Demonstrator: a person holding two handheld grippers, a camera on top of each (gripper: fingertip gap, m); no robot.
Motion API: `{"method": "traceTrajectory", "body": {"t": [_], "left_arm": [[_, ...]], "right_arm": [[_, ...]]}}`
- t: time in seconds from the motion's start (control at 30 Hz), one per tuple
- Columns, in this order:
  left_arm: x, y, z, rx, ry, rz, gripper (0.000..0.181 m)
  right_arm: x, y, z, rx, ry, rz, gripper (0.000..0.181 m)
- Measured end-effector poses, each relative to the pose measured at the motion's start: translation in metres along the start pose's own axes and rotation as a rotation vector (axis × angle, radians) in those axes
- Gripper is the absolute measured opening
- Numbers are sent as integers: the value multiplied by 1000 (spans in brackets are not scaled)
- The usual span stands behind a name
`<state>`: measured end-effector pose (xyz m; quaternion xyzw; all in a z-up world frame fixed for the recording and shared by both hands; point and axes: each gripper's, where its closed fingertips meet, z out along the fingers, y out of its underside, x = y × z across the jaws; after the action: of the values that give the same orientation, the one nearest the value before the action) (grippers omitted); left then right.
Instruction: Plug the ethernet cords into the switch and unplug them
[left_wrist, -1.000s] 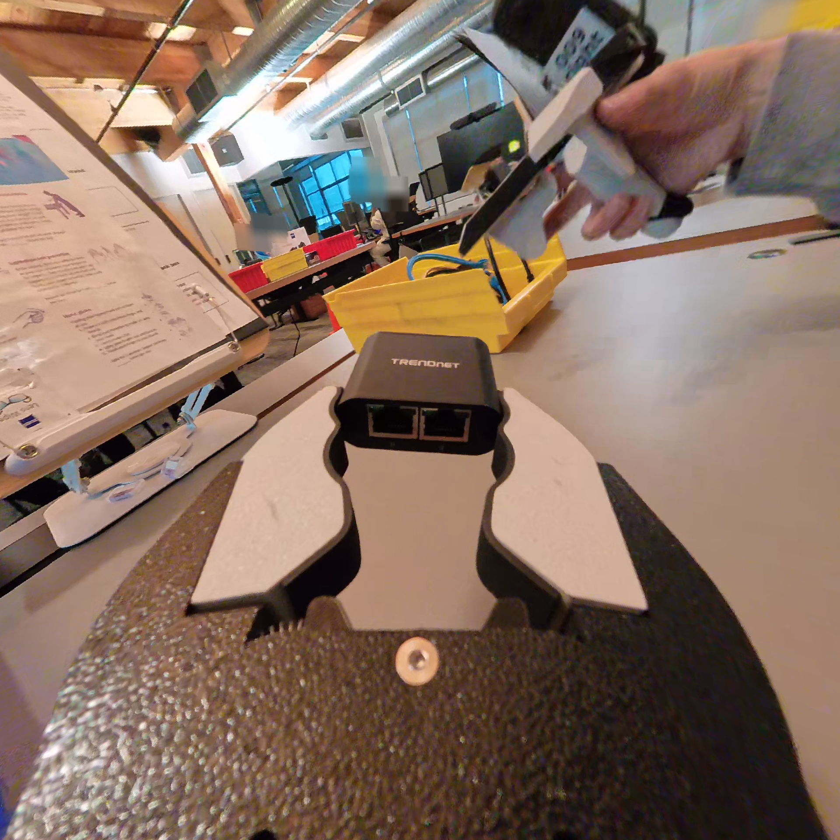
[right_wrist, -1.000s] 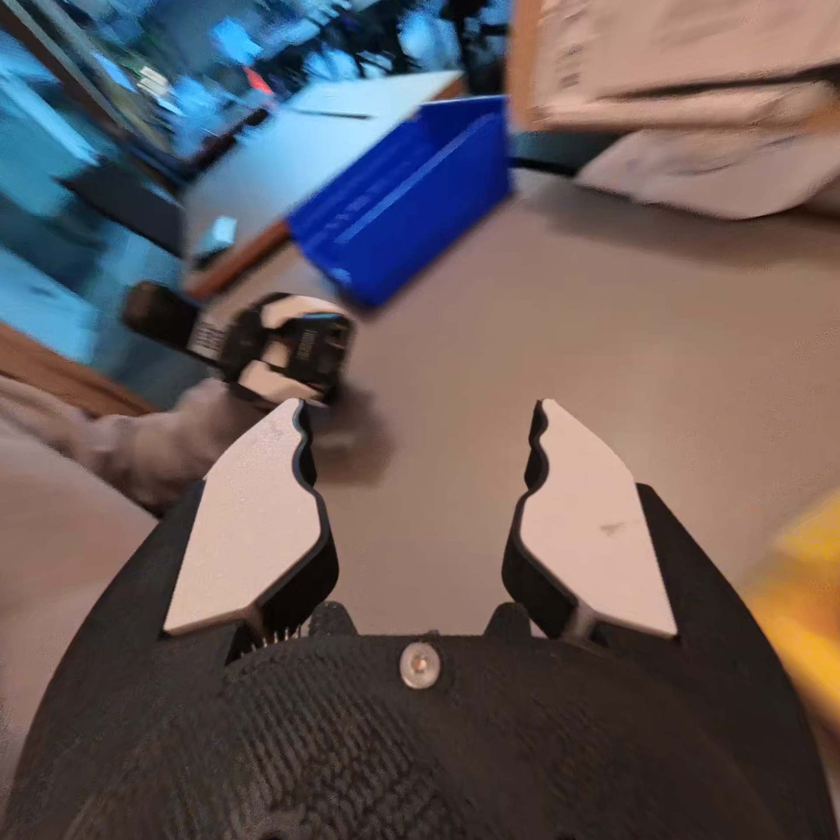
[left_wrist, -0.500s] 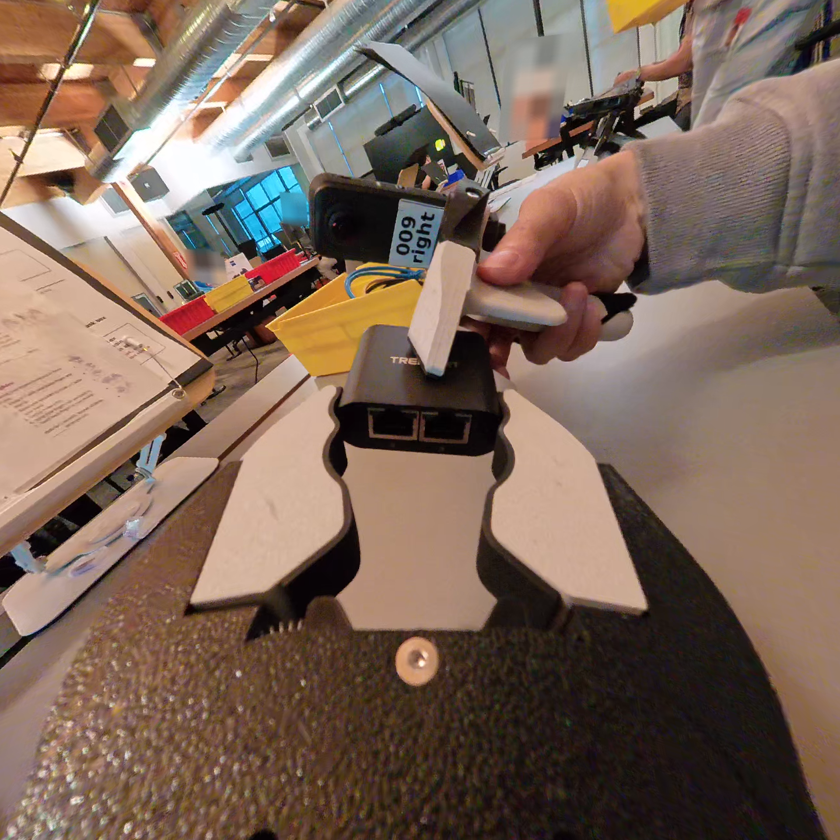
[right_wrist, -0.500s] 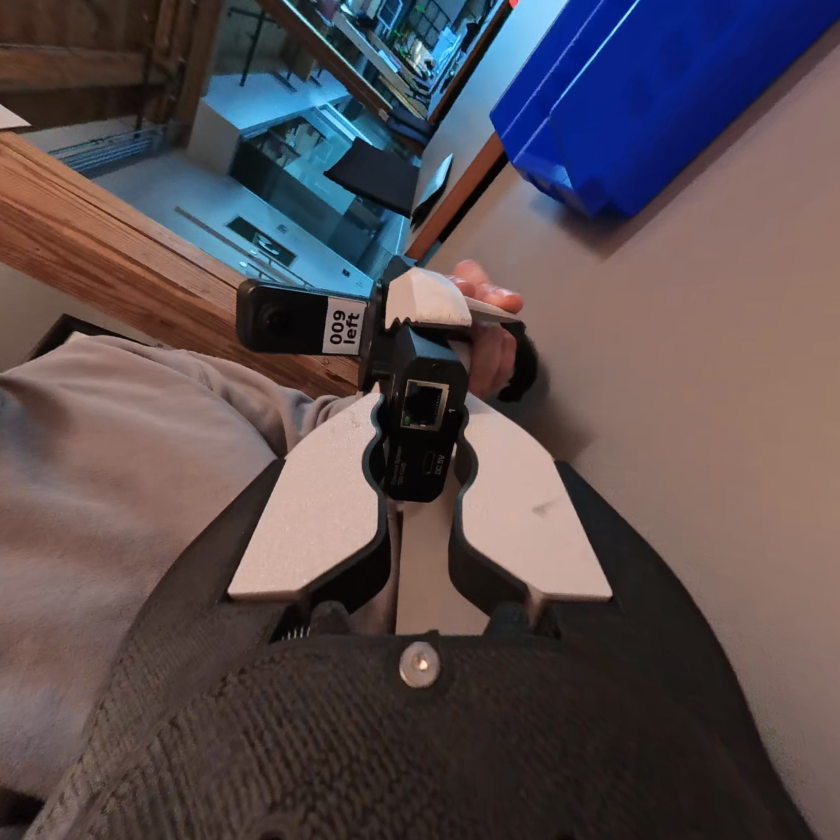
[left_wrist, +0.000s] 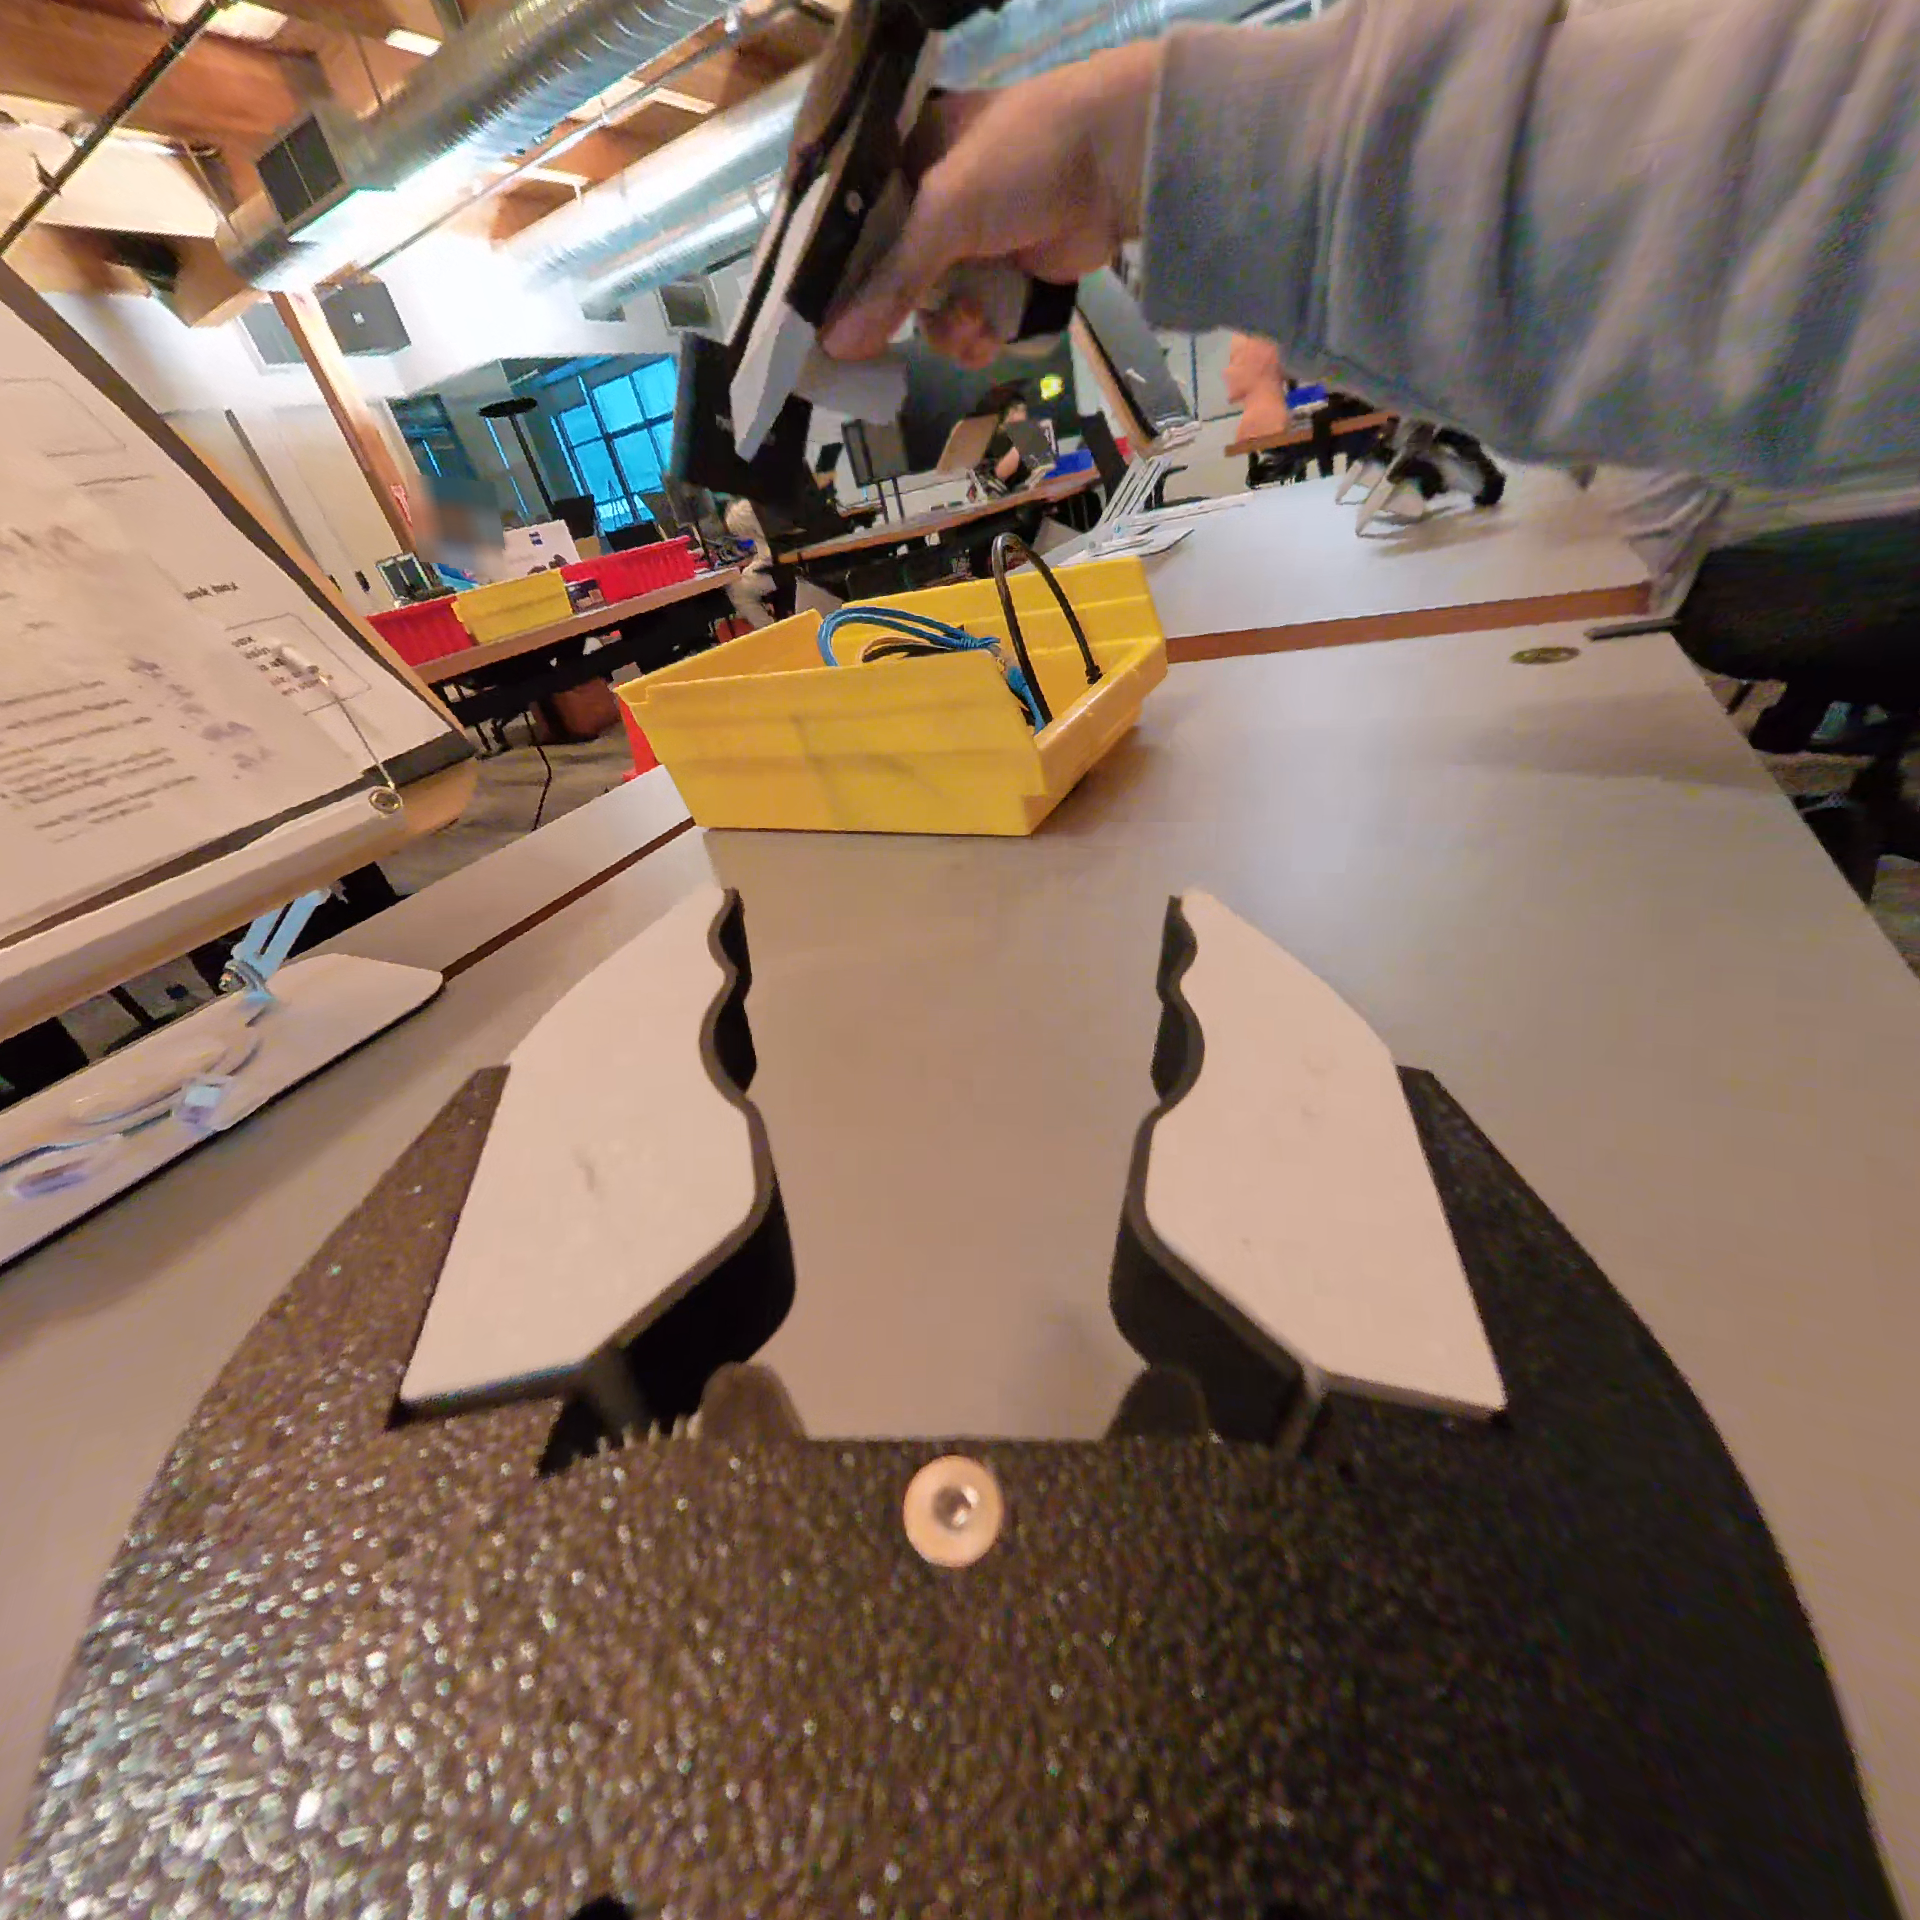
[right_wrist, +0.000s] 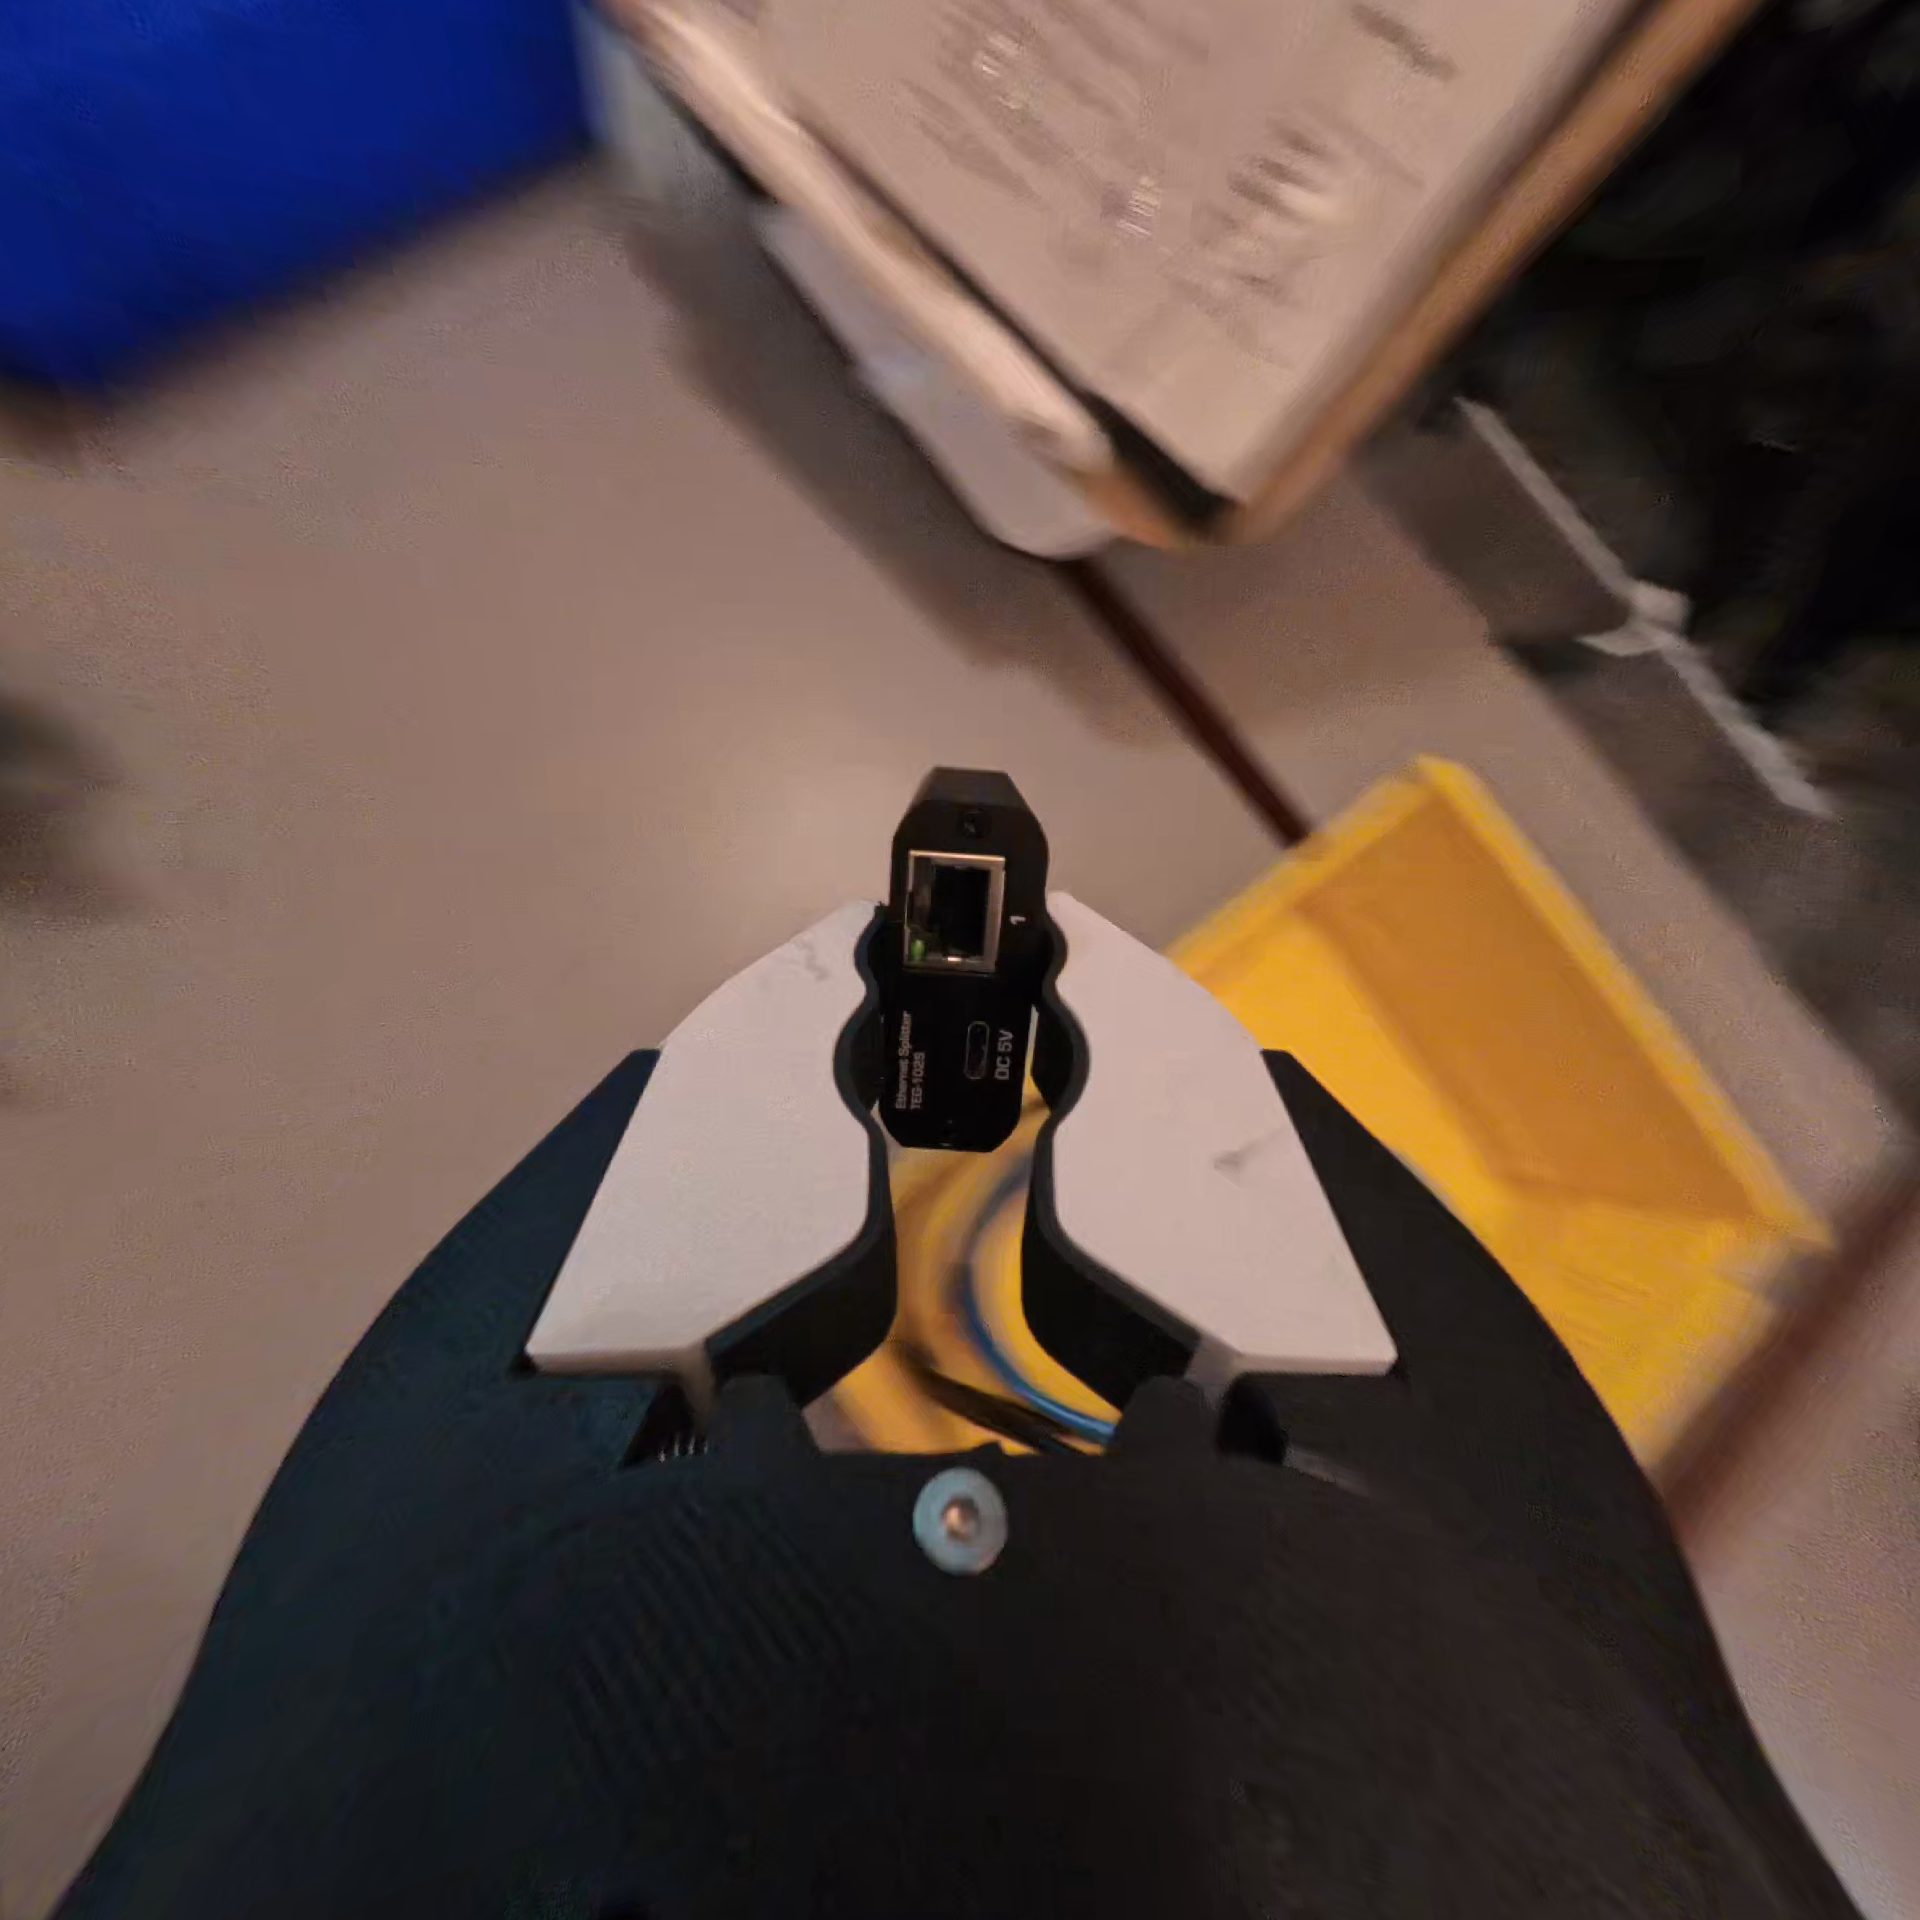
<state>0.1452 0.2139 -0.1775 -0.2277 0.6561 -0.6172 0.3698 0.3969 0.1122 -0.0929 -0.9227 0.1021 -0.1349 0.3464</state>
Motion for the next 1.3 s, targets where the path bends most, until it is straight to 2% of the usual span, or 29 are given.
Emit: {"method": "traceTrajectory", "body": {"t": [0.1,0.17,0.23,0.37,0.5,0.6,0.73,0.8,0.87,0.93,1.0,1.07,1.17,1.23,1.3], "left_arm": [[-2,2,1,-6,-12,0,73],[-4,2,1,-7,-24,-2,72],[-5,2,1,-4,-34,3,71],[-4,2,2,-9,-32,14,70],[-3,3,3,-14,-29,16,70],[-5,3,2,-13,-31,5,69],[-5,3,2,-12,-32,2,69],[-6,3,3,-14,-39,4,69],[-7,4,4,-22,-46,8,68],[-8,5,5,-34,-58,11,67],[-10,8,6,-52,-78,13,66],[-11,10,8,-75,-91,15,65],[-15,14,14,-119,-130,-78,65],[-14,13,20,-136,-145,-197,65],[-10,18,29,-190,-157,-294,67]], "right_arm": [[93,25,7,-216,223,-95,24],[127,45,23,-318,242,-115,23],[145,64,41,-374,238,-75,24],[160,81,67,-418,260,-50,24],[152,90,78,-453,209,-30,26],[157,79,73,-375,269,-48,29],[160,60,52,-278,329,6,39],[155,53,36,-234,353,45,49],[142,44,13,-148,397,82,51],[114,37,-11,-10,398,138,53],[76,43,-34,116,367,207,55],[31,60,-52,235,313,259,58],[-24,102,-69,352,288,353,67],[-50,132,-76,413,288,418,78],[-62,159,-86,459,326,474,87]]}}
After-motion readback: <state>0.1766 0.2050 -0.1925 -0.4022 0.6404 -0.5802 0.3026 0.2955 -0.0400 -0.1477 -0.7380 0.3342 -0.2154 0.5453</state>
